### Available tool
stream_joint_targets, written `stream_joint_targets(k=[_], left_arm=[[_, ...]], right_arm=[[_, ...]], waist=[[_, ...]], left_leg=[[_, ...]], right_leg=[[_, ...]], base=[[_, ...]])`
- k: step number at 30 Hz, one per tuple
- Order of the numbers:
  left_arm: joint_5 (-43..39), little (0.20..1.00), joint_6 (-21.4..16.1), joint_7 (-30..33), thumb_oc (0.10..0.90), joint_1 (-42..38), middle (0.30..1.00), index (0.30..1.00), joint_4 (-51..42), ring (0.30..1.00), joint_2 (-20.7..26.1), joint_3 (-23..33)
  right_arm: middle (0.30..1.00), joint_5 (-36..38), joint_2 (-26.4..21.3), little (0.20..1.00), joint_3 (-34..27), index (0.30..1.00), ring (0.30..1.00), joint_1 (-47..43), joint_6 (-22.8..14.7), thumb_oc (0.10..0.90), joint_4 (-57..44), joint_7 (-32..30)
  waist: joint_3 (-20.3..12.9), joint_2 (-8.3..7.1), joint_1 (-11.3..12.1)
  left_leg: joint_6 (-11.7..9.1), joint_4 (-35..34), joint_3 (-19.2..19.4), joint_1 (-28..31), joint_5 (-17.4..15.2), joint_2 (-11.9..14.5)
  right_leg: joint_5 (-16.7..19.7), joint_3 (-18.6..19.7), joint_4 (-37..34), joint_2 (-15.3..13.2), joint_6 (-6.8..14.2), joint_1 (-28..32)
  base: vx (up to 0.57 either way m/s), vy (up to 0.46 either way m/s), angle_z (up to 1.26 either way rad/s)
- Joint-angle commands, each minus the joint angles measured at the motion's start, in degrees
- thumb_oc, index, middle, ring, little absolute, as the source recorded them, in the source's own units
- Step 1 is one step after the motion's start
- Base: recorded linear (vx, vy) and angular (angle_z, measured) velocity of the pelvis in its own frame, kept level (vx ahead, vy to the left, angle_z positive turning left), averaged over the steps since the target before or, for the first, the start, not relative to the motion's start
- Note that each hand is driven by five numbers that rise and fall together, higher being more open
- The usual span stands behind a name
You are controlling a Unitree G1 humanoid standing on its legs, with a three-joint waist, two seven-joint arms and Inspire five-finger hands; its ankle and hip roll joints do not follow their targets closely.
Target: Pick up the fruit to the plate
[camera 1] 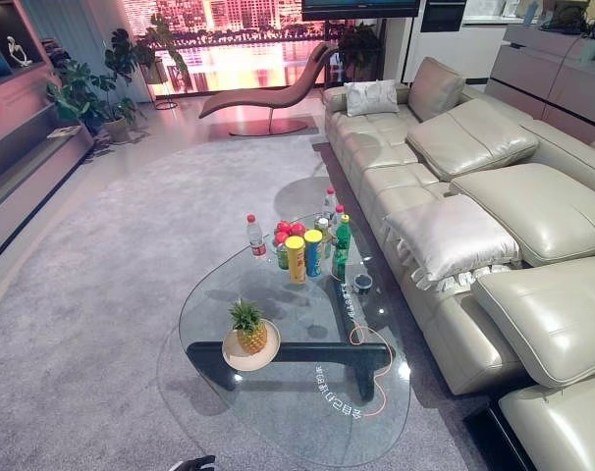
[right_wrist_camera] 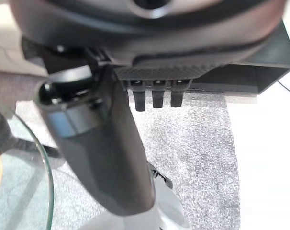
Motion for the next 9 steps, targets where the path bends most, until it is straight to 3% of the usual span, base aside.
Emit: stream_joint_targets(k=[1, 9], left_arm=[[2.67, 0.9, 1.1, -2.98, 0.8, -6.19, 0.9, 0.9, 4.36, 0.9, 1.59, -2.84], [4.5, 0.9, 0.77, -3.5, 0.8, -7.14, 0.9, 0.9, 4.26, 0.9, 1.42, -4.35]], right_arm=[[0.9, -2.06, 0.0, 0.9, 2.61, 0.9, 0.9, -6.82, 0.81, 0.8, 2.3, -0.01], [0.9, -2.26, 0.14, 0.9, 3.67, 0.9, 0.9, -7.64, 1.64, 0.8, 2.16, 1.54]], waist=[[2.91, -0.47, -0.03], [2.35, -0.78, 0.24]], left_leg=[[-2.01, 0.34, 0.95, 2.22, -0.42, 3.33], [-1.99, 0.34, 0.89, 2.41, -0.52, 3.53]], right_leg=[[1.05, -2.43, 0.25, -3.02, 2.39, 2.05], [1.09, -2.77, 0.24, -3.0, 2.47, 2.21]], base=[[0.0, 0.0, 0.0], [0.0, 0.003, 0.0]])
